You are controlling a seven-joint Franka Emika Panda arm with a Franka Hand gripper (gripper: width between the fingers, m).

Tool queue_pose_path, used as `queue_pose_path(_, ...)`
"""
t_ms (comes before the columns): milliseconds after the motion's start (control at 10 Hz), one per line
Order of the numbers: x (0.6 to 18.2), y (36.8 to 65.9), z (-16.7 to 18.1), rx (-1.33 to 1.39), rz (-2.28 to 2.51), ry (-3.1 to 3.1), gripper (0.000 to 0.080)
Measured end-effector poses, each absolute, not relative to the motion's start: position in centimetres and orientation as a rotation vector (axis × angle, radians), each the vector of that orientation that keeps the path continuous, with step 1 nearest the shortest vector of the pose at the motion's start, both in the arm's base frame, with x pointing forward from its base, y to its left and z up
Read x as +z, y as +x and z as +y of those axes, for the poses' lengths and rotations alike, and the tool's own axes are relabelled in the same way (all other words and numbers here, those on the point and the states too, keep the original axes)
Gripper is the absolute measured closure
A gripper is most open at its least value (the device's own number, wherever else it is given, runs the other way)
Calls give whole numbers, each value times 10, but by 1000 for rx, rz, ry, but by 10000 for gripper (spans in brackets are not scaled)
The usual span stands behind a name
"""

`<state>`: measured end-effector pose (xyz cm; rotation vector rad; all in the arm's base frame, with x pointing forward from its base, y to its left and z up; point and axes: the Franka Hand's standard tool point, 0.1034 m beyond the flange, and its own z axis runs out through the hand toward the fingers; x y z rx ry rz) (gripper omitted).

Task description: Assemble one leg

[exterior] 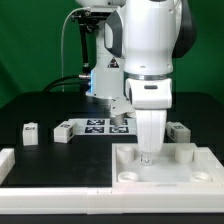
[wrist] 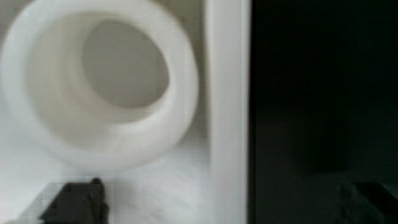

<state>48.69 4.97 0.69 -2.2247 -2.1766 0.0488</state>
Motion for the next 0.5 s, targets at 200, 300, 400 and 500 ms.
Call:
queue_pose_path(200, 27, 478, 51, 34, -2103, -2322, 151)
queue_pose_path(300, 39, 475, 55, 15, -2066, -2375, 151)
queue_pose_path(400, 43, 473, 55, 5, -2031, -2412, 151)
queue_pose_path(500, 40, 472, 54, 11, -2022, -2415, 151)
